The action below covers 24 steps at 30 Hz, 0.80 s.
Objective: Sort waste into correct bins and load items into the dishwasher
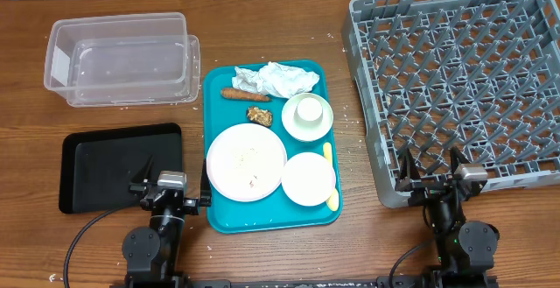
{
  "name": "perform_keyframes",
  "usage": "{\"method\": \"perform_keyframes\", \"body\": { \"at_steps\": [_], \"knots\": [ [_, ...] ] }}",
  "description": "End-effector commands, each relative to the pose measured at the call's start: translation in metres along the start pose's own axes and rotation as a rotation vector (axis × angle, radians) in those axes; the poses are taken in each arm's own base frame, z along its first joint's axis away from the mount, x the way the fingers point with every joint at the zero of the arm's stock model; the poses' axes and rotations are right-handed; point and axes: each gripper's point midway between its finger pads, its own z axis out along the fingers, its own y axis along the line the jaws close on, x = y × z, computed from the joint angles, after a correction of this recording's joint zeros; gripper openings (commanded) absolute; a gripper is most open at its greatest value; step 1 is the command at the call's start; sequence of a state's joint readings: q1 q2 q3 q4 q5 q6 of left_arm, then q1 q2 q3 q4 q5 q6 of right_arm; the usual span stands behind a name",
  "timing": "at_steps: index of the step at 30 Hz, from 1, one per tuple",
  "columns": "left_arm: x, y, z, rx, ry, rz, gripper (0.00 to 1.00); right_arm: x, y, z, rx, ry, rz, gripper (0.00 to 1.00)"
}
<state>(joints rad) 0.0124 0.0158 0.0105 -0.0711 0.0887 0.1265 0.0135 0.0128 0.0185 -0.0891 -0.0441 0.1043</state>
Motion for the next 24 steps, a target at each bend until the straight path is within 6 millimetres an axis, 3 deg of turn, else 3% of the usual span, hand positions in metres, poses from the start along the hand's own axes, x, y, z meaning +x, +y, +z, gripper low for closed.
{"method": "perform_keyframes", "body": {
  "at_steps": [1,15,18,24],
  "knots": [
    [0.001,0.0,0.0,-0.005,-0.004,-0.018,1.0,0.0,-0.002,0.0,0.011,-0.01,-0.001,1.0],
    [0.0,0.0,0.0,-0.005,-0.004,-0.017,1.0,0.0,-0.002,0.0,0.011,-0.01,-0.001,1.0],
    [-0.015,0.001,-0.001,-0.003,-0.065,-0.017,1.0,0.0,-0.002,0.0,0.011,-0.01,-0.001,1.0],
    [-0.024,-0.042,-0.007,0.254,-0.107,-0.066,1.0,0.001,-0.003,0.0,0.011,-0.009,-0.001,1.0]
  ]
}}
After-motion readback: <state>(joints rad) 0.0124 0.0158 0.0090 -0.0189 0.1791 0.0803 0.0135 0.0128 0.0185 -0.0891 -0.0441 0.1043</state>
